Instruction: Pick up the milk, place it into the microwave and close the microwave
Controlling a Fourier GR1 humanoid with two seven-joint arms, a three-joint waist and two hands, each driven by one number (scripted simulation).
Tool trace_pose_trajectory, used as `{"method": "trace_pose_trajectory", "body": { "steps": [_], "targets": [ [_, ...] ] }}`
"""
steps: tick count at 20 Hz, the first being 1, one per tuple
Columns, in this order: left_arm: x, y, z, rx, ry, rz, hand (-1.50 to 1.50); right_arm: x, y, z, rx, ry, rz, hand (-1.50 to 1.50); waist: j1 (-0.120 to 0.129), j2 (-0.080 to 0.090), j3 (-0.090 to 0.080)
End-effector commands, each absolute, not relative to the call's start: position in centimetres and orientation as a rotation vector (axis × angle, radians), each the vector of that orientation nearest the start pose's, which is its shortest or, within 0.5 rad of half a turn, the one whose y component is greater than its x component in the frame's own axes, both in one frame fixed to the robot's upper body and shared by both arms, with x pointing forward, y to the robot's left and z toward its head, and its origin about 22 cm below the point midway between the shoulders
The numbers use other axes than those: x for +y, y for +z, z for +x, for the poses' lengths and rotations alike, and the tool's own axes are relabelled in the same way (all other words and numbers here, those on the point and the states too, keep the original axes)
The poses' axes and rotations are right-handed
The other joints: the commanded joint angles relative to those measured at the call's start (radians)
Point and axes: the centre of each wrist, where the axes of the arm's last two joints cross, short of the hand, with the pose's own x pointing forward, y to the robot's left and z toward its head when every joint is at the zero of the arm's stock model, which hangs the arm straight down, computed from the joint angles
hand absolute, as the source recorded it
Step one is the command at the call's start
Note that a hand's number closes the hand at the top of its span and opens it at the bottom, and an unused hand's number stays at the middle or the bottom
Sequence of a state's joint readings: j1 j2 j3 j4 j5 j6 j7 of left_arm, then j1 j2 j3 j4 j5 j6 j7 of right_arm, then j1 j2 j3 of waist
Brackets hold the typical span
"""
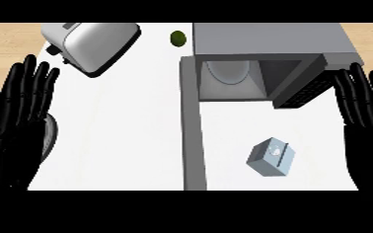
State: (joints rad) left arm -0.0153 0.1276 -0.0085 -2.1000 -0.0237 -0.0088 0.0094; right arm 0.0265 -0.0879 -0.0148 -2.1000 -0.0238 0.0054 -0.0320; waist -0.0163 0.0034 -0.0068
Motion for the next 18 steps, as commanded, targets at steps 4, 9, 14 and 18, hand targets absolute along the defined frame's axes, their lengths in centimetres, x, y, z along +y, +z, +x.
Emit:
{"method": "trace_pose_trajectory", "body": {
  "steps": [4, 9, 14, 18],
  "targets": [
    [26.4, 13.8, 21.1, -2.096, -0.146, 0.125, -1.50, -20.0, 14.1, 18.3, -2.099, -0.106, -0.259, -1.50, 0.016, -0.006, 0.005],
    [25.2, 12.4, 20.2, -1.967, 0.035, -0.057, -1.50, -13.9, 14.2, 17.3, -2.007, -0.129, -0.010, -1.50, 0.032, -0.008, 0.005],
    [27.2, 13.1, 17.8, -1.968, 0.061, -0.039, -1.50, -9.6, 14.1, 16.0, -2.016, -0.123, 0.006, -1.50, 0.026, -0.006, 0.006],
    [28.2, 12.5, 16.4, -1.955, 0.066, -0.042, -1.50, -8.2, 13.7, 14.3, -2.028, -0.167, -0.089, -1.50, 0.020, -0.007, 0.006]
  ]
}}
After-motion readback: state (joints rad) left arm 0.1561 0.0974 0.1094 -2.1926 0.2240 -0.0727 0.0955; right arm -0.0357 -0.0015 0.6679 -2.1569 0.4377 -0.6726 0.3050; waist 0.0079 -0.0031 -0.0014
